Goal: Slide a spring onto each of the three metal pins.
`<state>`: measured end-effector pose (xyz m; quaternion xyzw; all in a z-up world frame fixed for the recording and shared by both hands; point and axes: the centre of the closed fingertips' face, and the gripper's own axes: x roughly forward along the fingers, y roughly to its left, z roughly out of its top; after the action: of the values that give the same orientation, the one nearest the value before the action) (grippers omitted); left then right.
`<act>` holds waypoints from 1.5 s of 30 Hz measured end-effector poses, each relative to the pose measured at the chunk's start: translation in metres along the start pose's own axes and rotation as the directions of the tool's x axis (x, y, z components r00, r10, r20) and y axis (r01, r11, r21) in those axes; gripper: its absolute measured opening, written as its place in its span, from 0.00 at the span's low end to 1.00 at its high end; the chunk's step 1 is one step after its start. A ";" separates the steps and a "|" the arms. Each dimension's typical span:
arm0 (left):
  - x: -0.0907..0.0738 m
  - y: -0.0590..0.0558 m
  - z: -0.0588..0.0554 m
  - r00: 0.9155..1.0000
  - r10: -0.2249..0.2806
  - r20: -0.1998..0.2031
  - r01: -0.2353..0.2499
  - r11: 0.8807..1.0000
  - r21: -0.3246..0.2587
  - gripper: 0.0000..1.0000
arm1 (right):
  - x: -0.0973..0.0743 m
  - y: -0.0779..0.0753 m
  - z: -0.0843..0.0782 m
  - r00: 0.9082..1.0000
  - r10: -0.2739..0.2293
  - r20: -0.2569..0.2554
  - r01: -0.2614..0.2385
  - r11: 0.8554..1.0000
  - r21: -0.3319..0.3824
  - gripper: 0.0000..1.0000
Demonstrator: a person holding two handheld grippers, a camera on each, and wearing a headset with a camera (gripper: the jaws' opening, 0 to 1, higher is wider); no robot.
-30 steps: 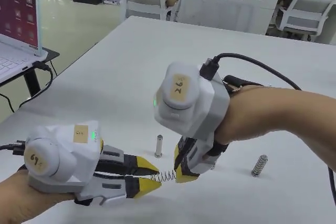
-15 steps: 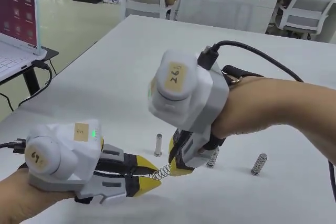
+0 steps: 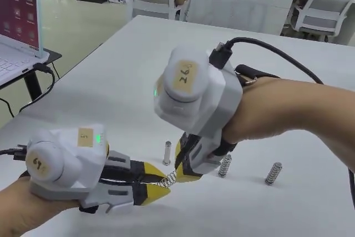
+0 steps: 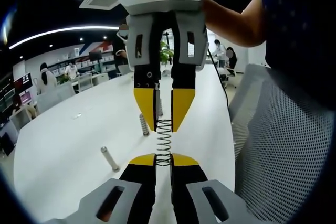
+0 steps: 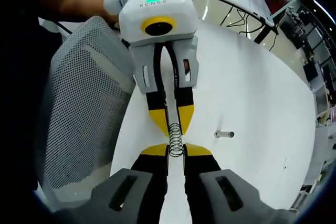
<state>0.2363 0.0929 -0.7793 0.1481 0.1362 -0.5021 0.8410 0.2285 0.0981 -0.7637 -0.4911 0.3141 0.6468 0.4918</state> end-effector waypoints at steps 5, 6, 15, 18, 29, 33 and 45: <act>-0.001 0.000 -0.002 1.000 0.001 -0.004 -0.001 1.000 0.002 0.01 | 0.001 -0.001 -0.001 1.000 0.004 0.002 -0.004 1.000 0.006 0.08; -0.002 0.000 -0.002 1.000 0.002 -0.005 -0.002 1.000 0.002 0.01 | 0.002 -0.001 -0.001 1.000 0.003 0.004 -0.003 1.000 0.007 0.09; -0.005 0.001 -0.002 1.000 0.005 0.002 -0.005 1.000 0.001 0.01 | 0.007 -0.001 -0.002 1.000 0.008 0.022 -0.009 1.000 0.023 0.13; -0.006 0.002 -0.001 1.000 0.008 0.009 -0.008 1.000 0.001 0.01 | 0.009 0.000 -0.003 0.999 0.012 0.030 -0.013 0.999 0.032 0.14; -0.007 0.000 0.009 0.999 0.011 0.035 -0.011 1.000 0.000 0.01 | 0.011 -0.002 -0.001 0.997 0.008 0.071 -0.013 0.998 0.062 0.13; -0.007 0.001 0.012 0.999 0.012 0.039 -0.012 1.000 0.008 0.02 | 0.012 -0.001 -0.002 0.998 0.010 0.065 -0.014 0.998 0.057 0.13; -0.005 0.000 0.014 0.999 0.015 0.044 -0.015 1.000 -0.005 0.02 | 0.008 -0.001 0.004 0.997 -0.003 0.077 -0.001 0.999 0.044 0.09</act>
<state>0.2353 0.0916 -0.7649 0.1361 0.1175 -0.4985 0.8480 0.2275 0.1046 -0.7697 -0.4550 0.3089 0.6579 0.5145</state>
